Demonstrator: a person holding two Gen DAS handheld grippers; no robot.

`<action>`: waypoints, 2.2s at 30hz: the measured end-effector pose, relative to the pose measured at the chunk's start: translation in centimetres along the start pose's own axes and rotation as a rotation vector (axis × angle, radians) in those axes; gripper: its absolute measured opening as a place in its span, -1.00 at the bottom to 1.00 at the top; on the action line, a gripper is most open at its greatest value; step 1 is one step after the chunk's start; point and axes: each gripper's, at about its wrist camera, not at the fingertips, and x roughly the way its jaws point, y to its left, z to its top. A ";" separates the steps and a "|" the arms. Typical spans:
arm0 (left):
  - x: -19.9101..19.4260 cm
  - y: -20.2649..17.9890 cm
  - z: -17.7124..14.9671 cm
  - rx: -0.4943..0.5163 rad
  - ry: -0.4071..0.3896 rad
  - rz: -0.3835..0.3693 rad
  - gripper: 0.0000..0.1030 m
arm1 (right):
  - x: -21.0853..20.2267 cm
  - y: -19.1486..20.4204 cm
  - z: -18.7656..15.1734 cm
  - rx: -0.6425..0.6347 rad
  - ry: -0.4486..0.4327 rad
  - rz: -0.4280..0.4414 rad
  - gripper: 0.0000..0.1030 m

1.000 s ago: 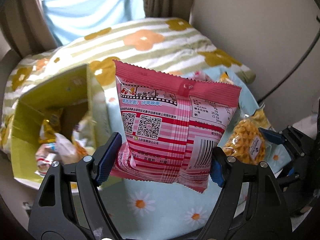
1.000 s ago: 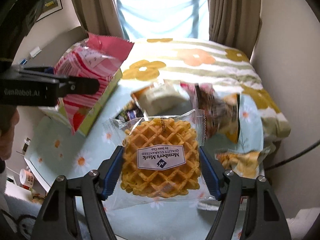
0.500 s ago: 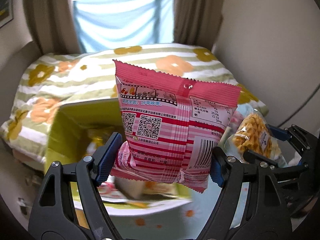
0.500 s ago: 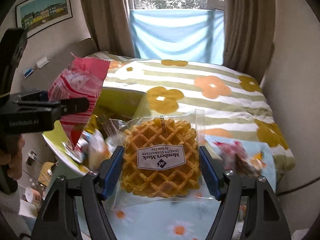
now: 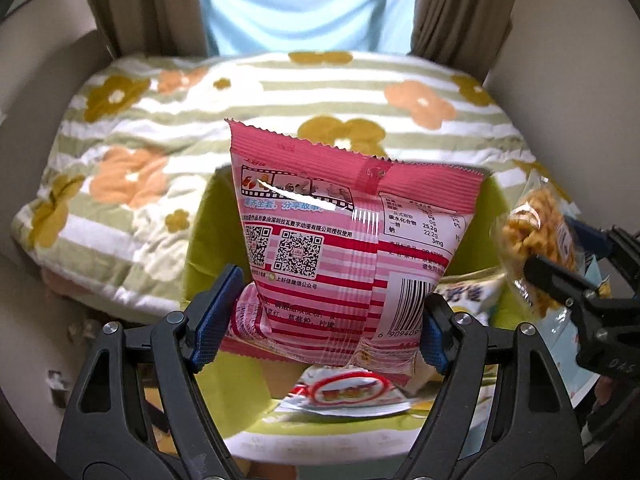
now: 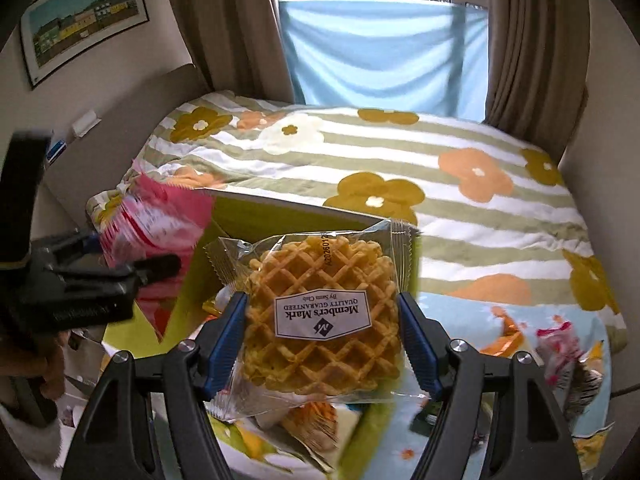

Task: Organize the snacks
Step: 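Carry the pink packet and waffle over the yellow box and release both inside, then move both grippers back over the remaining snacks on the cloth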

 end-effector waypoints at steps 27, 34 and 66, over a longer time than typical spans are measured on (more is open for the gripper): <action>2.2 0.9 -2.8 -0.007 0.045 0.076 1.00 | 5.3 0.2 1.0 0.051 0.121 -0.010 0.71; 1.7 0.4 -3.6 0.008 0.036 0.063 1.00 | 4.5 1.1 -0.3 -0.011 0.078 -0.033 0.99; -3.4 -10.6 -3.1 0.144 -0.085 -0.098 1.00 | -7.1 -4.7 -3.0 0.091 -0.058 -0.150 0.99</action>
